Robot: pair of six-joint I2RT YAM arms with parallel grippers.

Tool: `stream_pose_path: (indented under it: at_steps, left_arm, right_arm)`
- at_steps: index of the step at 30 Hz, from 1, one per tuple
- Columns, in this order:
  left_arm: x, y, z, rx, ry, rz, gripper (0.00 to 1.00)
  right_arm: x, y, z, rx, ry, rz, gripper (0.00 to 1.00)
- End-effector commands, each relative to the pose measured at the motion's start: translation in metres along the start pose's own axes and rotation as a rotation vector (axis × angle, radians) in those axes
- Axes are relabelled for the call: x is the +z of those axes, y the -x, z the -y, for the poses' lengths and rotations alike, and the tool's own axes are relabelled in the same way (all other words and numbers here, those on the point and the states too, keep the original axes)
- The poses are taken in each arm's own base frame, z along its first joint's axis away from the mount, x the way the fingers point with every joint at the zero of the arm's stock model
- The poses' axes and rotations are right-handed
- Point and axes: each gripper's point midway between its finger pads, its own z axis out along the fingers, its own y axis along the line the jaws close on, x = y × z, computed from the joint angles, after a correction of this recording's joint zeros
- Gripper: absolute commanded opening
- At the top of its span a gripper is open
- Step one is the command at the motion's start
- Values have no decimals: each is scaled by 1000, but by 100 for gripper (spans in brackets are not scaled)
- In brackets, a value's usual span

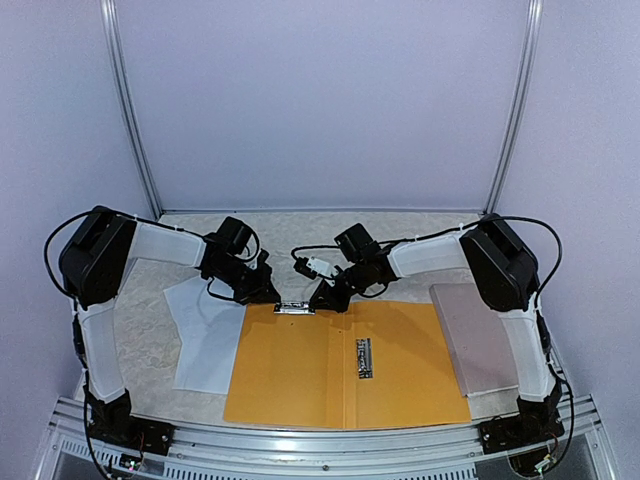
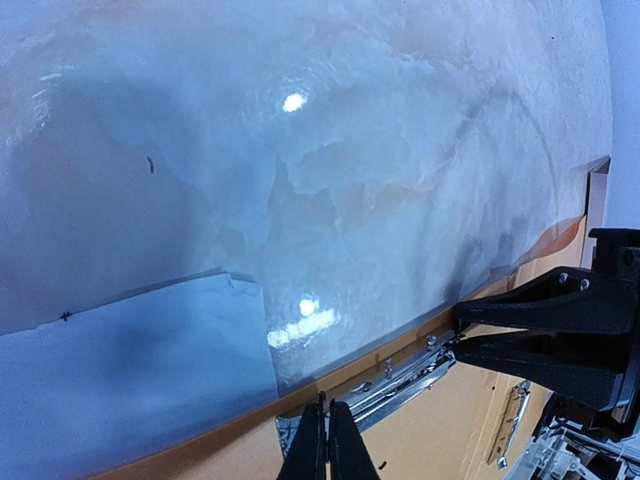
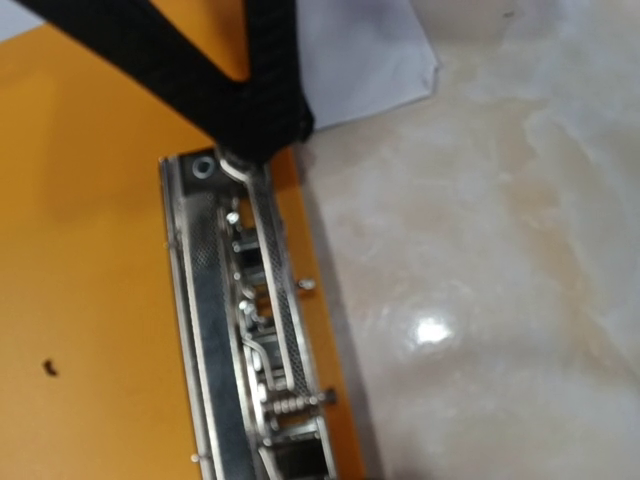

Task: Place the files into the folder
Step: Open the spring clip on the folder at the center of the board.

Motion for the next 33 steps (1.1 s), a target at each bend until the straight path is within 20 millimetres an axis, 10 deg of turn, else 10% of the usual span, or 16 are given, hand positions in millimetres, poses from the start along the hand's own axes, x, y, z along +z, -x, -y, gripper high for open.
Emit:
stream_pose_path:
  at_steps: [1,16,33]
  left_arm:
    - [19,-19,-29,-22,117,-59,0]
    - [42,-65,-59,-38,198,-124,0]
    - [23,-66,-19,46,164,-92,0]
  right_arm:
    - [17,-72,-10,100,18,-204,6]
    - [23,-92,-13,151,11,-245,2]
    - [26,-104,-6,207,-38,-292,0]
